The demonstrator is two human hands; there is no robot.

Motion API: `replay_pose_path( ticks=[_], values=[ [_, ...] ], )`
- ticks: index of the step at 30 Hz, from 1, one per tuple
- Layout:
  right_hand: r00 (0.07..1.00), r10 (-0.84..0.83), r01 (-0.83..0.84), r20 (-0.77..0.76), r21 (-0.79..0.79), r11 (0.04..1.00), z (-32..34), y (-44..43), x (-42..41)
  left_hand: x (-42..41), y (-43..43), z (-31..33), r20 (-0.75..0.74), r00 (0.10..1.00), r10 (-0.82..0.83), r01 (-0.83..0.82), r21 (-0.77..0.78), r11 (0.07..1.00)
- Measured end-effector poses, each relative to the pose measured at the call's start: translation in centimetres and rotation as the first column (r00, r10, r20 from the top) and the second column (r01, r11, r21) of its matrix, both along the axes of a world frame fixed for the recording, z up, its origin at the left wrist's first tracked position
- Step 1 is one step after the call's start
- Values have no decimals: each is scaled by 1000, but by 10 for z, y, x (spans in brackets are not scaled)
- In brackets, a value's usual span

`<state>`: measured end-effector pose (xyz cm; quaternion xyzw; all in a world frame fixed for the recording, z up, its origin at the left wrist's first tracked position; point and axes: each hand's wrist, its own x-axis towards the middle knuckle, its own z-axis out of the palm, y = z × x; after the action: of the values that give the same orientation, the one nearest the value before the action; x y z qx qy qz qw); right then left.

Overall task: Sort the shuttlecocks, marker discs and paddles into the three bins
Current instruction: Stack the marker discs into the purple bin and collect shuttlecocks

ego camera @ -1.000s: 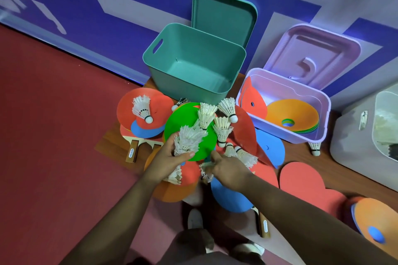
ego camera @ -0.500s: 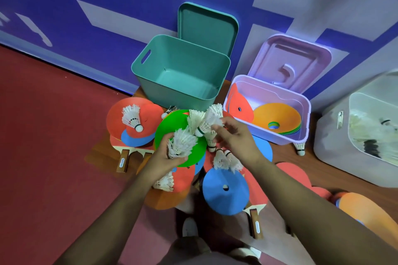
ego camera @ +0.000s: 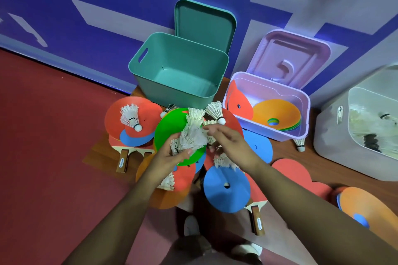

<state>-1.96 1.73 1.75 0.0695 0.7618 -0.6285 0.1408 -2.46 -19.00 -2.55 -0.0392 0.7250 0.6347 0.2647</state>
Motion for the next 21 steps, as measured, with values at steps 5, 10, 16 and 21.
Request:
replay_pose_path(
  ticks=[5,10,16,21],
  values=[
    [942,298,-294,152,800,522,-44,33,10,-1,-2,-6,37,999,-1,1,2,1000],
    [897,337,-380,287,890,252,-67,26,18,1,-6,-10,58,998,6,-4,-34,999],
    [917,337,-286,212,940,186,-78,27,13,2,-5,-10,33,999,23,-21,-61,998],
    [989,115,26,-97,865,502,-68,36,3,2,-7,-17,38,999,-1,2,-31,1000]
  ],
)
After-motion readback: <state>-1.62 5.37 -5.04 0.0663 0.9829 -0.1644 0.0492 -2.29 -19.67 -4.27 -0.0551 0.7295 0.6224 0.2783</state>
